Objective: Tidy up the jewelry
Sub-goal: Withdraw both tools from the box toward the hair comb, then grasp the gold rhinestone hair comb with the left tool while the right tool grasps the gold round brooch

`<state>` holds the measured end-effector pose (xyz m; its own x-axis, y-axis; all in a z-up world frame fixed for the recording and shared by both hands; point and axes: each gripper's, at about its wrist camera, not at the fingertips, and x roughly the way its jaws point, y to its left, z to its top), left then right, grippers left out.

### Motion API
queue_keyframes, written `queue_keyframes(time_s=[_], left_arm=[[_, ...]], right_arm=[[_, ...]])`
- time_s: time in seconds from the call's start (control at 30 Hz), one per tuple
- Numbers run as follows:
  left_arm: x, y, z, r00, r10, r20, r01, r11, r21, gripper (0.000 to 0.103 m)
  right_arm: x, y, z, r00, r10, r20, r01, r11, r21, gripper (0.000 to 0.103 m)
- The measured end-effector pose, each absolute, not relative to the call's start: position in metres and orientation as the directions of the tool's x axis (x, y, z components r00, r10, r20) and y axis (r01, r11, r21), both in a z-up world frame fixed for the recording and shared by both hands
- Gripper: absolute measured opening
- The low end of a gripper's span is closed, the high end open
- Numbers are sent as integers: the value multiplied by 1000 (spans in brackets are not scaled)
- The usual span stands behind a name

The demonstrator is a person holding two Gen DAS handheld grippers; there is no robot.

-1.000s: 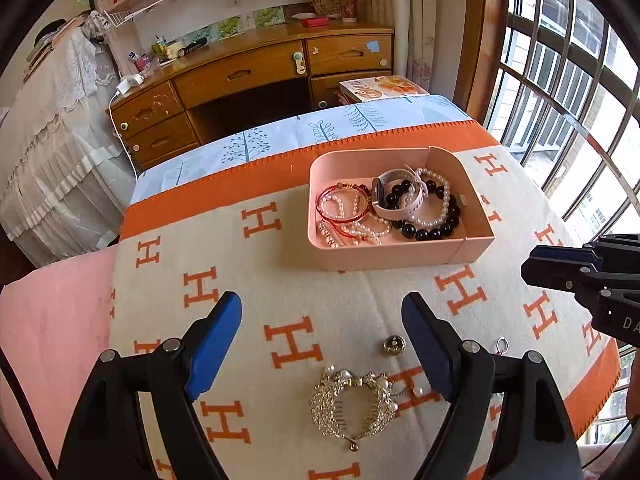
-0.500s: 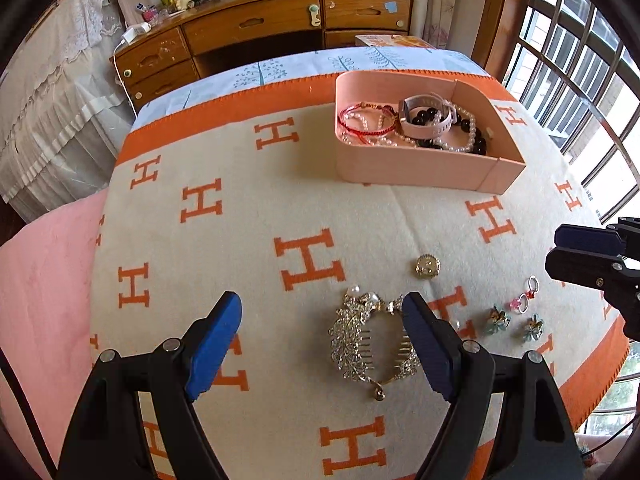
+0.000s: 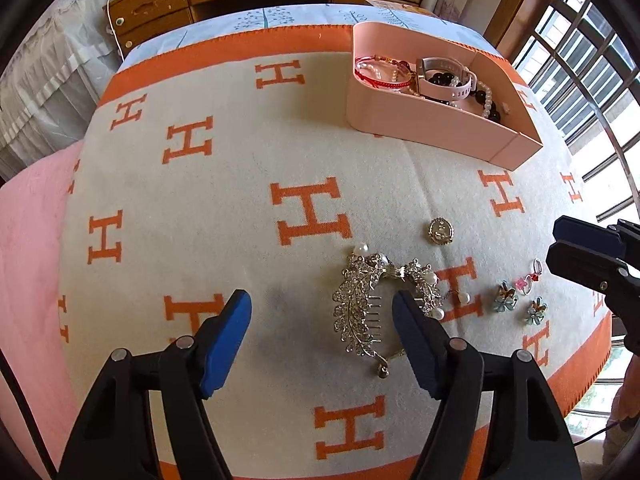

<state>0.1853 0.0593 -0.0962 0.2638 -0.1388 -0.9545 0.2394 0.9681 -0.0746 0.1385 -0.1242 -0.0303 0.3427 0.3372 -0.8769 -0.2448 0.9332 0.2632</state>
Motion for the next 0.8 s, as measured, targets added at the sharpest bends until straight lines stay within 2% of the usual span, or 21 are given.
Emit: queue_keyframes(time_s=[0.4,0.47,0.67,0.8], left_arm=[[195,51,-107,213,-135,-968,244,967,-81,70],[195,49,-109,202,-135,-970,246,966,-83,62],[198,40,-119,185,-116,-976,239,968,-69,53],[199,40,-121,194,-98,-976,229,972,-52,34]], right_arm=[[139,-125,-34,335,339,-879,-240,933,268,32],[139,-125,-35,334,338,-880,-240,933,268,32],[142,-123,-38,330,339,-881,-240,933,269,32],[147,-119,-39,326,340,-882,-244,932,269,32]])
